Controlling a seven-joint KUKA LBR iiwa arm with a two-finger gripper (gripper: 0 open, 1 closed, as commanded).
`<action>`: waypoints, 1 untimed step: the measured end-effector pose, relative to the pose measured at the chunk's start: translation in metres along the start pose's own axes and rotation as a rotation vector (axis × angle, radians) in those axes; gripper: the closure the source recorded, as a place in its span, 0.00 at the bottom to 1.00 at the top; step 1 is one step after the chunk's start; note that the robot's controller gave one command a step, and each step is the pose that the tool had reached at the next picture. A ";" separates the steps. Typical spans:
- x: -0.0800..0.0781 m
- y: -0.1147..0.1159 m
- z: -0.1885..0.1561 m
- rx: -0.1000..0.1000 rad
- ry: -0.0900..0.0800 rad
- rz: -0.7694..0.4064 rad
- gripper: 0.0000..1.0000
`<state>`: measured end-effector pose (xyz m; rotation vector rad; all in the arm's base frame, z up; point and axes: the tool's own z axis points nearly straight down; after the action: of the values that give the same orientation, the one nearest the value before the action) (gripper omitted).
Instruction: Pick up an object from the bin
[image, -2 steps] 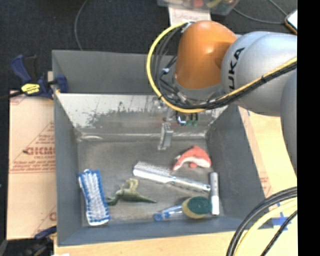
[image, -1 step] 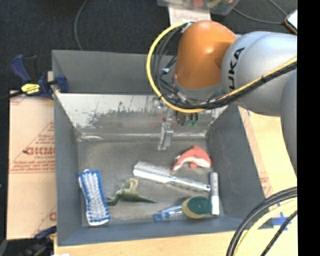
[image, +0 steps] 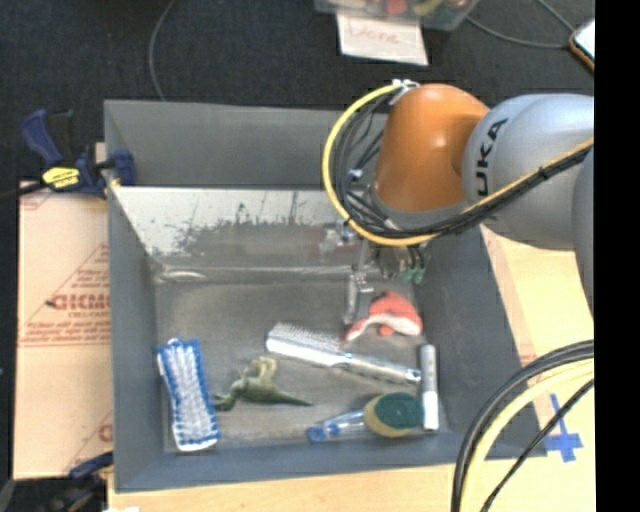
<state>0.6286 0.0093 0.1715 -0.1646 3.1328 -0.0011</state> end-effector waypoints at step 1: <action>0.021 -0.003 0.039 -0.003 -0.004 0.243 0.00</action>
Offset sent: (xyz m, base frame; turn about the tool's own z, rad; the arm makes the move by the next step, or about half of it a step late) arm -0.0466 -0.0009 -0.0891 0.0475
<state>0.6084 0.0036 0.1323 0.2168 3.1262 0.0043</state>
